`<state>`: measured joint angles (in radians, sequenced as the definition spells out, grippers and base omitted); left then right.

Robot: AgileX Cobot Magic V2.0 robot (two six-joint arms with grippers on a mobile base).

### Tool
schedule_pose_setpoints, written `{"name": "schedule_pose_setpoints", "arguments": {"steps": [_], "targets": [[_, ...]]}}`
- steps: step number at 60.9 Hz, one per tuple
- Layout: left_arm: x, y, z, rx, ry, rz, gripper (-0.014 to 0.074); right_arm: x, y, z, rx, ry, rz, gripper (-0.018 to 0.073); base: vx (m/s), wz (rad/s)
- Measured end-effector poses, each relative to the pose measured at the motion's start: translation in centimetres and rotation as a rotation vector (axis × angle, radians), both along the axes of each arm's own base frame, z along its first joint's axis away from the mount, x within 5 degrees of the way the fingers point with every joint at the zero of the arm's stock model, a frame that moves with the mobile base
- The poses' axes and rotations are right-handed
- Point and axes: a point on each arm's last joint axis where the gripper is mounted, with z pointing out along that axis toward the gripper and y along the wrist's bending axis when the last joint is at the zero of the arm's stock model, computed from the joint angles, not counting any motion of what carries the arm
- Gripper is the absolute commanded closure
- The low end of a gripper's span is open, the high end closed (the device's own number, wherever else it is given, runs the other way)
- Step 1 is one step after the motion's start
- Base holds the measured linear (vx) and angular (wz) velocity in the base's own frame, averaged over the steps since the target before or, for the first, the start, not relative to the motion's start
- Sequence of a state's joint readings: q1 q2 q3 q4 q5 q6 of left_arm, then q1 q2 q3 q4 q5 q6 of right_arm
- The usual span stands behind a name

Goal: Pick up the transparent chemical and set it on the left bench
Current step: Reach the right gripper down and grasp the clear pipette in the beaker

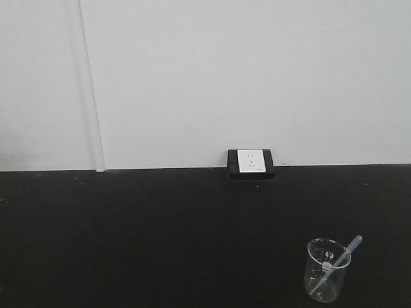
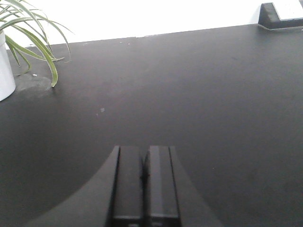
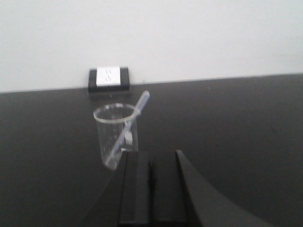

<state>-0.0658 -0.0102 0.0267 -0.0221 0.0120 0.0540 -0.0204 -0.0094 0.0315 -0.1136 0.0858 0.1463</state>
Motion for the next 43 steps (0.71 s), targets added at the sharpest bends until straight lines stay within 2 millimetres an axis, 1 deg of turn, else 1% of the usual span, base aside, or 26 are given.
{"name": "schedule_pose_setpoints", "arguments": {"steps": [6, 10, 13, 16, 19, 26, 29, 33, 40, 43], "targets": [[0.0, 0.0, 0.0, 0.000, 0.000, 0.000, 0.0600, 0.0, 0.1, 0.8, 0.006, -0.080, 0.009, 0.0559, 0.00, 0.00], [0.0, 0.0, 0.0, 0.000, 0.000, 0.000, 0.0600, -0.1, 0.1, 1.8, 0.006, -0.112, 0.010, 0.0559, 0.00, 0.00], [0.0, 0.0, 0.0, 0.000, 0.000, 0.000, 0.0600, -0.1, 0.1, 2.8, 0.005, -0.121, 0.009, 0.0559, 0.00, 0.00], [0.0, 0.0, 0.0, 0.000, 0.000, 0.000, 0.0600, -0.1, 0.1, 4.7, 0.002, -0.134, 0.008, 0.0559, 0.00, 0.00], [0.0, 0.0, 0.0, 0.000, 0.000, 0.000, 0.0600, 0.2, 0.1, 6.0, -0.002, -0.131, 0.007, 0.0559, 0.00, 0.00], [0.0, 0.0, 0.0, 0.000, 0.000, 0.000, 0.0600, 2.0, 0.0, 8.5, -0.002, -0.071, 0.007, 0.0549, 0.00, 0.00], [0.0, 0.0, 0.0, 0.000, 0.000, 0.000, 0.0600, 3.2, 0.0, 9.0, -0.002, -0.025, 0.007, 0.0540, 0.00, 0.00], [0.0, 0.0, 0.0, 0.000, 0.000, 0.000, 0.0600, 4.8, 0.0, 9.2, 0.001, 0.043, 0.007, 0.0524, 0.00, 0.00], [0.0, 0.0, 0.0, 0.000, 0.000, 0.000, 0.0600, 7.4, -0.1, 8.5, 0.004, 0.143, 0.010, 0.0471, 0.00, 0.00], [0.0, 0.0, 0.0, 0.000, 0.000, 0.000, 0.0600, 8.5, 0.0, 8.0, 0.005, 0.173, 0.014, 0.0424, 0.00, 0.00]]}}
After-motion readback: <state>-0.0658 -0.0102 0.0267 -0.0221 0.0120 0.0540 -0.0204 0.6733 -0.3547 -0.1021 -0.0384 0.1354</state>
